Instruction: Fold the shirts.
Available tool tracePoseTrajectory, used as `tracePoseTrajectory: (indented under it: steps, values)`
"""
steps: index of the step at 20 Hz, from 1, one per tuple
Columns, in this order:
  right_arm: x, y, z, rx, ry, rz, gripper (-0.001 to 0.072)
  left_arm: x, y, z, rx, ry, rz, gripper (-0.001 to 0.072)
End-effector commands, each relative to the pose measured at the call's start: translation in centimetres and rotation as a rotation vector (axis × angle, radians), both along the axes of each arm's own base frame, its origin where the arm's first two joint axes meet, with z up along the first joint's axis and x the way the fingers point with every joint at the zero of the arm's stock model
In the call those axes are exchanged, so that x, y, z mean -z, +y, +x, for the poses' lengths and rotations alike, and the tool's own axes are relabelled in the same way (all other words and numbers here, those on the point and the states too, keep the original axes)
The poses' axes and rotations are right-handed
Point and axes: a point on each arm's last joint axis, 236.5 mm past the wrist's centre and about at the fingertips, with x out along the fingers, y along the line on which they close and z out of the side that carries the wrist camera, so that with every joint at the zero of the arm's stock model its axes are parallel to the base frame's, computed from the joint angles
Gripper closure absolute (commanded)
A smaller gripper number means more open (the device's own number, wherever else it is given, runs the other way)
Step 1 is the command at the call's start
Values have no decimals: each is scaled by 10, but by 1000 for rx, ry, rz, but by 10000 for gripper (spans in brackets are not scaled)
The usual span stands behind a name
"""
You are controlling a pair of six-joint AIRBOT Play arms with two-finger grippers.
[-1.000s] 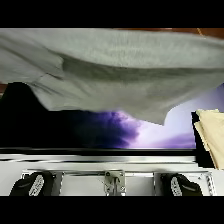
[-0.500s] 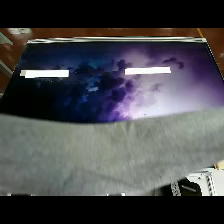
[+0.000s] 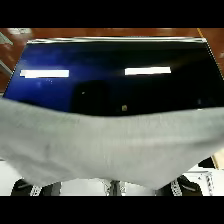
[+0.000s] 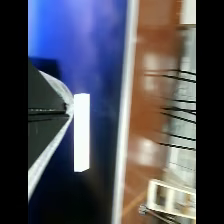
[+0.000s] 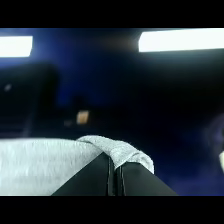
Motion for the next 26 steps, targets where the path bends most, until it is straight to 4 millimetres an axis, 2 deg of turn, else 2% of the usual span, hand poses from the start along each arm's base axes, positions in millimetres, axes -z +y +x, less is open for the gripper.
tracePoseTrajectory:
  steps: [1,3,5,7,9,12,14,16,18,20,23,26]
  values:
    - [67,-10,48,-38,274,95,659,86,22,62,22,266,-4,678]
    - [125,-18,78,-32,456,169,658,137,30,100,54,393,-34,678]
    - [166,-23,116,-15,517,248,658,174,33,139,102,451,-66,678]
    - [196,-31,159,15,519,285,658,200,32,177,131,481,-125,678]
    - [228,-28,201,2,526,247,658,233,27,221,138,516,-160,678]
    - [271,-28,282,32,412,187,658,281,9,281,156,510,-129,678]
    - [292,-33,332,77,305,195,657,304,2,318,128,460,-110,678]
    - [315,-38,368,122,241,234,658,321,-4,346,89,413,-109,678]
    - [344,-45,390,163,219,257,658,339,-3,367,45,383,-108,677]
    - [376,-47,400,190,242,277,658,365,4,381,9,394,-108,677]
    - [421,-44,399,206,321,312,658,413,5,386,0,472,-108,677]
    - [449,-41,393,206,384,314,657,437,17,386,-11,512,-61,678]
